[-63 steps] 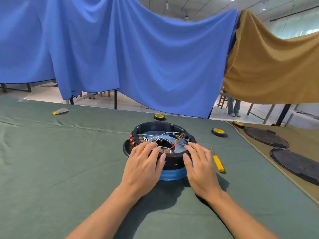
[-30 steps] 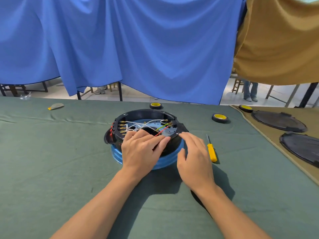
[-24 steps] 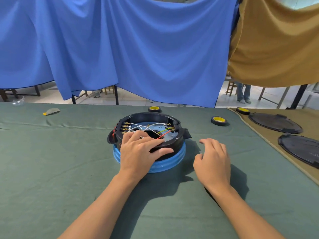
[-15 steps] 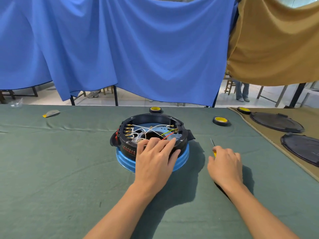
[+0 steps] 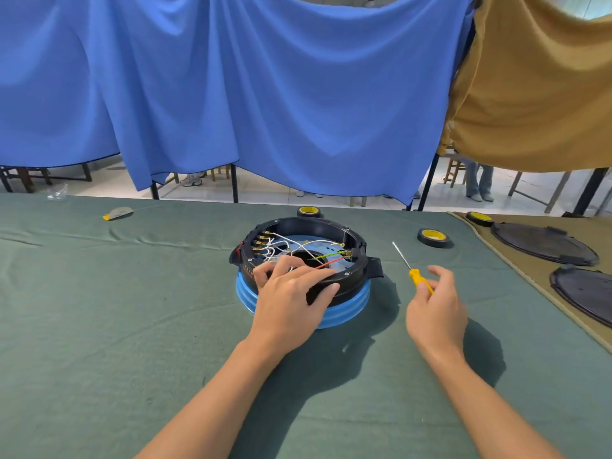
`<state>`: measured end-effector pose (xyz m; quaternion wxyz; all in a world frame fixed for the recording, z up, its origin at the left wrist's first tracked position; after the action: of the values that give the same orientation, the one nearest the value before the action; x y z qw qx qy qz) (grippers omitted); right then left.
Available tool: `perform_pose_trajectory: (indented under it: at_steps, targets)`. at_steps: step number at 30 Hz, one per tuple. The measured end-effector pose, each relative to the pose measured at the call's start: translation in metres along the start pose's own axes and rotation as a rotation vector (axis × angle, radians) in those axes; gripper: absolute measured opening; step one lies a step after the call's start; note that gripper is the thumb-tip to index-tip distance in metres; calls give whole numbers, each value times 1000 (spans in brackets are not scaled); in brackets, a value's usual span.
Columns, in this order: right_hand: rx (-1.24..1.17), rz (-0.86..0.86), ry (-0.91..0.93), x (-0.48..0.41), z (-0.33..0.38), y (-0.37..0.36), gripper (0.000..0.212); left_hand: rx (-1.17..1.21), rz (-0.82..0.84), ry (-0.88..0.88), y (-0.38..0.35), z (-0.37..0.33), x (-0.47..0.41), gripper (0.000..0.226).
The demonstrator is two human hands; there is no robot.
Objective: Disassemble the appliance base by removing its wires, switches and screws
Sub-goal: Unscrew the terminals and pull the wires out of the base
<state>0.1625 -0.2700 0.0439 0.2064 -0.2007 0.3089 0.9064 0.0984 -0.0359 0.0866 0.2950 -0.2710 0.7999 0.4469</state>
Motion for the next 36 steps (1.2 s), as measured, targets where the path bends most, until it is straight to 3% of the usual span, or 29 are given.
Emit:
perform_pose_trajectory:
  at_steps: [6, 12, 15, 19, 25, 36]
  targets:
    - [-342, 53, 5, -1, 5, -19, 37, -280, -57, -64, -16, -41, -8, 20]
    - [-683, 66, -207, -2, -18, -30, 37, -554, 7, 67, -53, -72, -31, 32]
    - [-742, 77, -248, -4, -23, -35, 35, -640, 58, 138, -68, -67, -34, 34]
    - [-733, 97, -227, -4, -21, -40, 32, -722, 10, 43, -75, -63, -31, 20]
    - [-738, 104, -213, -4, -20, -43, 30, -627, -98, -90, -55, -60, -24, 21]
    - [-687, 193, -113, -1, -4, -45, 33, -261, -46, -375, -20, -45, -15, 19]
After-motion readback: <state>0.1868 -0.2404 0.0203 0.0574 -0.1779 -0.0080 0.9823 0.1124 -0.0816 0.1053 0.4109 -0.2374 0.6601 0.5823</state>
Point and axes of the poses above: each hand's wrist, its own x-axis away from the middle knuckle, its own y-axis out of the back of the hand, z = x × y, the point moved 10 cm from there along -x, towards the middle knuckle, and after that the axes turned 9 degrees about y, right-handed, at the moved point
